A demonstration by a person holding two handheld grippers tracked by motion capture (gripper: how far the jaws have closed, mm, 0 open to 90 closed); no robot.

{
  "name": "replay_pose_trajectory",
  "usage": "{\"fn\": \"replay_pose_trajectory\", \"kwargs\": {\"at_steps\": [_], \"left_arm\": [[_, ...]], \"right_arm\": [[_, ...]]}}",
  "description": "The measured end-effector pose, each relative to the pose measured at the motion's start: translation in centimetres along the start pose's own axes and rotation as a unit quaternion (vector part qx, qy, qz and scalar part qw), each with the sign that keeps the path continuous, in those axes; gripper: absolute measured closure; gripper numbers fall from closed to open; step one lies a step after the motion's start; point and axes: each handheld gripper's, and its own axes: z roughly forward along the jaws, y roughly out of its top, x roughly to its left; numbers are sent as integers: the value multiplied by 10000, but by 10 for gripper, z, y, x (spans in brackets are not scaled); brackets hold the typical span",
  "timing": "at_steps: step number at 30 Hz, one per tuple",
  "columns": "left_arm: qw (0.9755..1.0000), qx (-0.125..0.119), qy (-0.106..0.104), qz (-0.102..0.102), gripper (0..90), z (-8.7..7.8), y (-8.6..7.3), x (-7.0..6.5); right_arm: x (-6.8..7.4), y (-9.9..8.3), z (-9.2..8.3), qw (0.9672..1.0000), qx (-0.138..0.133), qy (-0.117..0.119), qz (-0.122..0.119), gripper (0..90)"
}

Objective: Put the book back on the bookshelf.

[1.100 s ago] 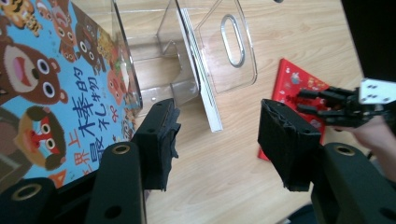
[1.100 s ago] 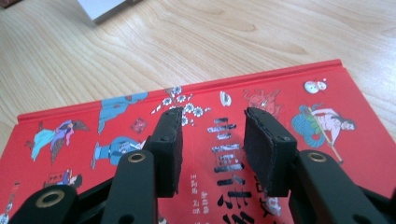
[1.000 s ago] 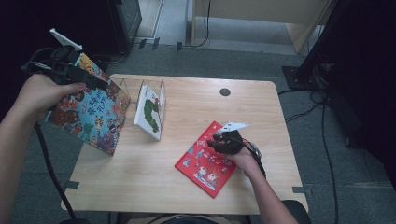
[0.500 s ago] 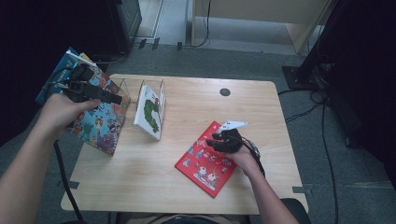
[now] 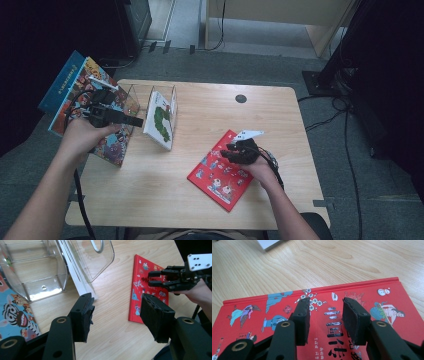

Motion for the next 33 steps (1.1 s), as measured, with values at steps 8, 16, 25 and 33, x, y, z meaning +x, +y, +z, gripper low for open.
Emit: {"fn": "replay_pose_trajectory", "kwargs": {"at_steps": [8, 16, 25, 33], "left_arm": [[9998, 112, -130, 106, 438, 29, -14, -3], [9995, 98, -264, 146, 436, 51, -22, -9], [9985, 151, -384, 351, 437, 80, -28, -15], [9961, 208, -569, 635, 459, 105, -25, -27]], "right_arm": [[2, -1, 0, 10000, 23, 36, -83, 597], [3, -1, 0, 9999, 34, 69, -68, 618], [2, -5, -4, 9999, 115, 99, -31, 630], [1, -14, -10, 9999, 108, -26, -30, 631]]}}
